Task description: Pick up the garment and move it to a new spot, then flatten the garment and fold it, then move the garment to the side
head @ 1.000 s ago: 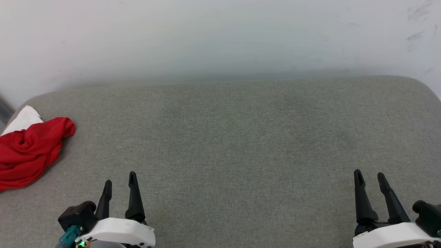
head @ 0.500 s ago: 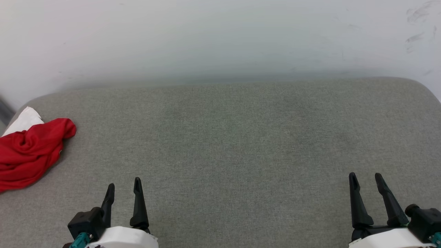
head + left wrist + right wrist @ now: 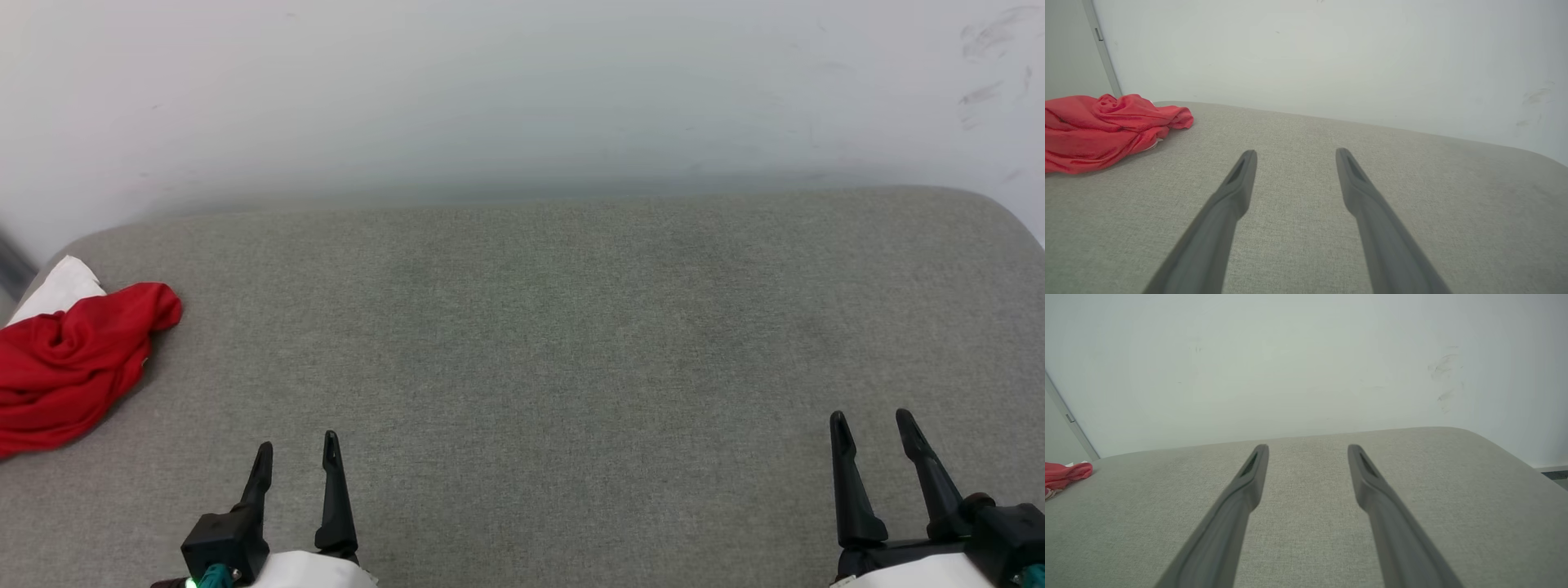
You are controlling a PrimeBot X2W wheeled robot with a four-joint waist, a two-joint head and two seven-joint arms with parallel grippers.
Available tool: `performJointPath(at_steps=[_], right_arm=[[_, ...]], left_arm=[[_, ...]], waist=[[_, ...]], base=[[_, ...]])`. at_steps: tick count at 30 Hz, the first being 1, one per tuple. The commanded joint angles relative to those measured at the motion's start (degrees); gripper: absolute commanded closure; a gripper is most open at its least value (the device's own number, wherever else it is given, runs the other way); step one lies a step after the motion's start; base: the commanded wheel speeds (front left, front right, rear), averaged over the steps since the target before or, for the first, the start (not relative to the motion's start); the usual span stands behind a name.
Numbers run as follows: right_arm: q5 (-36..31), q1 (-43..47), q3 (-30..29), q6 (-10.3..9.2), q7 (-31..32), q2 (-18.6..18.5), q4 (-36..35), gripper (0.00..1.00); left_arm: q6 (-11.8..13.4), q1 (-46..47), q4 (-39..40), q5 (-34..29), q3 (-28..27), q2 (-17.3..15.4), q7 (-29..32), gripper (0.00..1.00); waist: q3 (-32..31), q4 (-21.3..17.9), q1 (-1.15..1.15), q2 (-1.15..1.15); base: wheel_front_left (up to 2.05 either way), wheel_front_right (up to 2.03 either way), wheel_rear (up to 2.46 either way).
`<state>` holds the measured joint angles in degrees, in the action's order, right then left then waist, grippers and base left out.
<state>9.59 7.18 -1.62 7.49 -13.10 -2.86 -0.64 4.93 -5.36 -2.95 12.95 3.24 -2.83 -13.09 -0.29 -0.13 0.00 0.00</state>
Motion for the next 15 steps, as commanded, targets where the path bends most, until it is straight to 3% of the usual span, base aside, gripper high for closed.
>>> performJointPath(at_steps=[1,15], right_arm=[[-1.30,0.64,-0.16,0.00,-0.55,-0.04,-0.67,0.00],[-4.16,1.49,-1.26,-0.01,-1.84,-0.02,-1.21,0.00]], left_arm=[[0.25,-0.15,0.34,-1.28,0.16,-0.07,-0.50,0.00],[0.80,-0.99,0.18,-5.33,0.78,-0.08,-1.88,0.00]], waist=[[0.02,-0.04,0.00,0.00],[0.02,-0.23,0.00,0.00]], base=[[0.00,0.00,0.00],[0.00,0.00,0.00]])
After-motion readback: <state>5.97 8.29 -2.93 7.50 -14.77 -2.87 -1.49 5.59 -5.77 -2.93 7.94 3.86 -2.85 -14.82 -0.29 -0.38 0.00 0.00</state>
